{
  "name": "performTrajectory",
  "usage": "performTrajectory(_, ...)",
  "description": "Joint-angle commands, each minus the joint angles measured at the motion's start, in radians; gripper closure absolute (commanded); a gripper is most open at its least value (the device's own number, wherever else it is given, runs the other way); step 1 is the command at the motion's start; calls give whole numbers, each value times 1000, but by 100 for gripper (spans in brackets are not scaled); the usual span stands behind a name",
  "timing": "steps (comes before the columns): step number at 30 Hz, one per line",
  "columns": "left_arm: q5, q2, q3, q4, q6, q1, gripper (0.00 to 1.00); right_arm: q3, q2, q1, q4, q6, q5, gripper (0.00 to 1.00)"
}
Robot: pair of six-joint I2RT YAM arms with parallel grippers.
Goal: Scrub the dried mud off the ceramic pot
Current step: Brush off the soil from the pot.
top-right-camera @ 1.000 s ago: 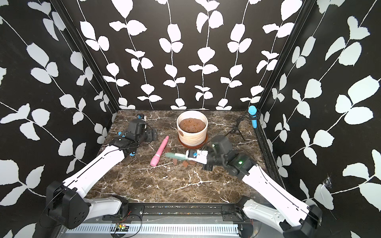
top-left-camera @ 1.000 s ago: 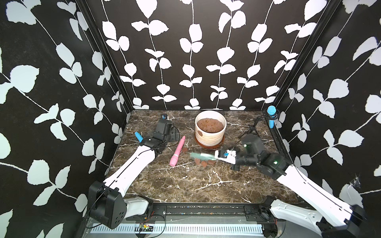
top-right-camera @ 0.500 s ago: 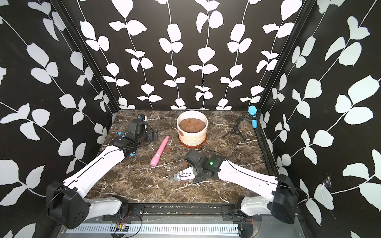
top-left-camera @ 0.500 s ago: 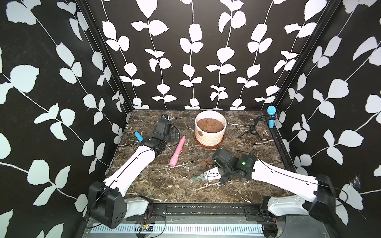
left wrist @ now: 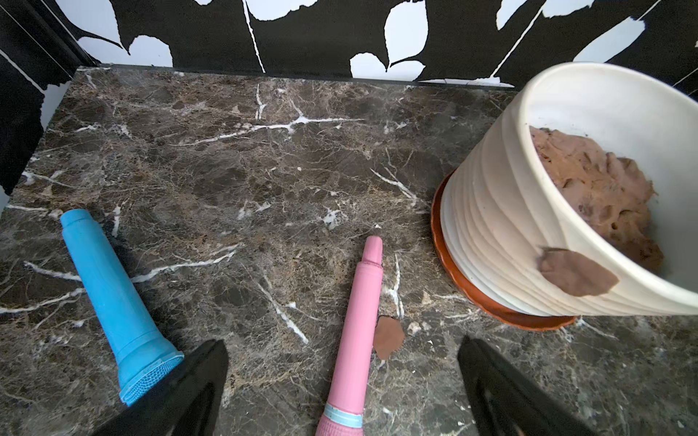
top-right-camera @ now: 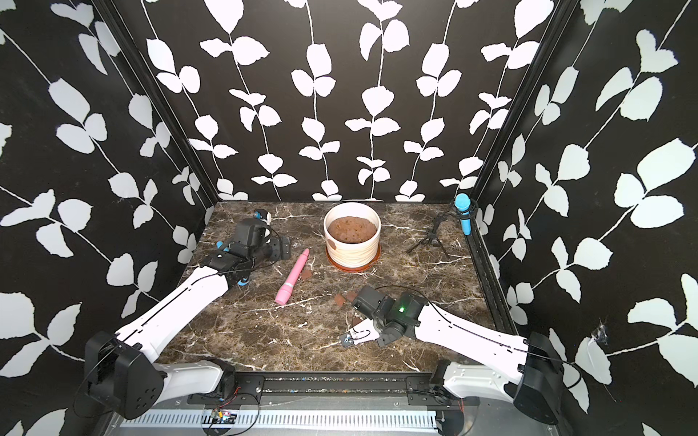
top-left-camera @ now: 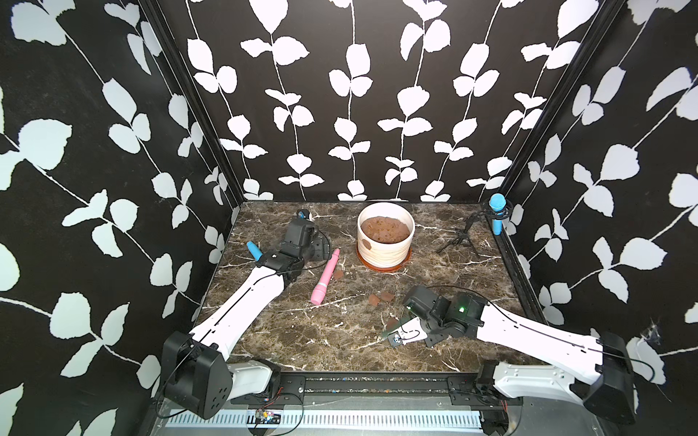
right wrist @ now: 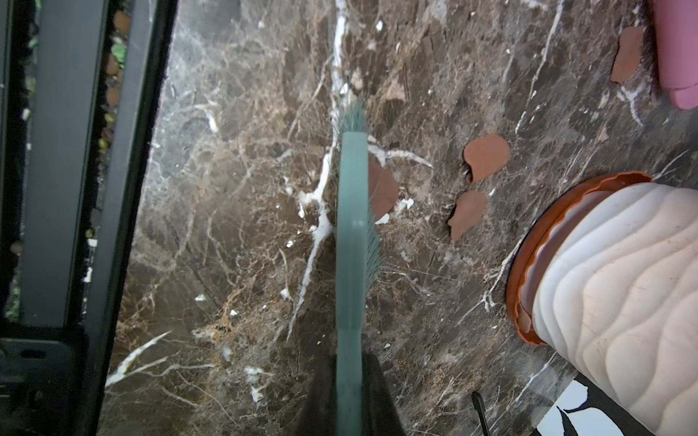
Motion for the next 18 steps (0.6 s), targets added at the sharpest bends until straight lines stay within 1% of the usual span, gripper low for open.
performTrajectory(1,14,-7,-4,6,7,5,2,92,-45,3,-104,53,-94,100)
performTrajectory(4,35,-4,1,8,8,5,2,174,-77,2,-29,123,-282,100)
performTrajectory(7,53,-9,2,10,14,4,2,192,-67,1,133,222,-465,100)
performTrajectory(8,53,-13,-2,14,15,4,2,189,-56,1,182,230,-518,100)
performTrajectory(9,53,-16,-7,19,16,4,2,183,-42,1,229,236,-520,100)
performTrajectory(11,64,-20,-8,26,17,5,2,184,-9,1,269,246,-453,100)
performTrajectory(13,76,-21,-7,25,24,4,2,206,17,1,245,243,-350,100)
performTrajectory(16,106,-32,-18,37,53,5,2,220,10,-16,255,305,-145,100)
performTrajectory(18,128,-37,-26,58,51,4,2,236,-16,-54,278,384,-82,100)
